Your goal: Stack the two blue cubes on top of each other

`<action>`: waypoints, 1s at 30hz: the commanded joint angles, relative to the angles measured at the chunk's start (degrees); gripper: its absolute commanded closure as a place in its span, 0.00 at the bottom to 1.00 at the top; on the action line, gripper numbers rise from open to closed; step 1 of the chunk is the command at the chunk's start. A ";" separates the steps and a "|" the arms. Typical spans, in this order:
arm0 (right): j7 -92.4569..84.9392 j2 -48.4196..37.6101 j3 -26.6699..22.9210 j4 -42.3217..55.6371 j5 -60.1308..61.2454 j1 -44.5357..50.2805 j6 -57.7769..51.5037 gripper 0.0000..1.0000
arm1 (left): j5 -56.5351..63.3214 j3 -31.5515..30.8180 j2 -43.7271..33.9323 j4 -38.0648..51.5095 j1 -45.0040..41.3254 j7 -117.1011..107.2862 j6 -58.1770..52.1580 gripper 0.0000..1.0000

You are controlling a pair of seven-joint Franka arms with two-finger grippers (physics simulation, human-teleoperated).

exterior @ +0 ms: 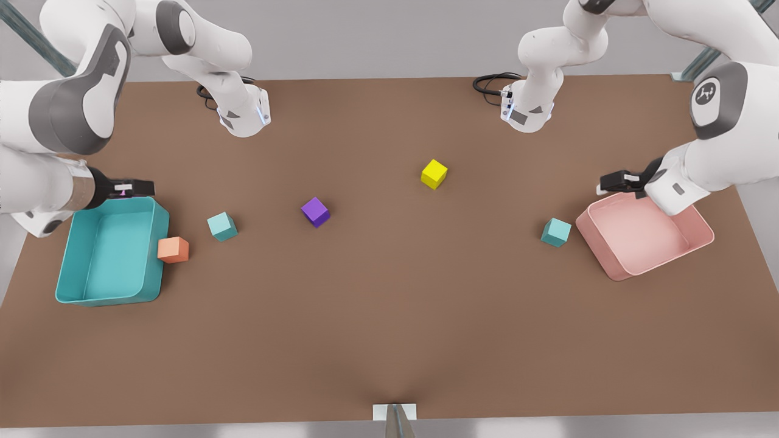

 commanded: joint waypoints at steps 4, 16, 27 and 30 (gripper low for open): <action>-1.15 -0.49 3.81 -9.61 -0.55 -0.15 13.42 0.00 | 2.44 -0.10 0.81 -0.09 -1.47 2.78 11.76 0.00; -5.98 -9.28 12.25 -60.07 -2.93 -3.13 56.93 0.00 | 11.14 -6.43 5.91 -4.66 -4.46 1.11 13.26 0.00; -8.88 -13.94 12.16 -75.19 -2.75 -5.33 68.71 0.00 | 11.23 -6.34 10.48 -5.19 -3.85 0.58 16.25 0.00; -9.06 -12.97 12.07 -76.59 -2.75 -5.42 71.61 0.00 | 11.23 -6.34 10.83 -5.19 -4.11 0.67 15.90 0.00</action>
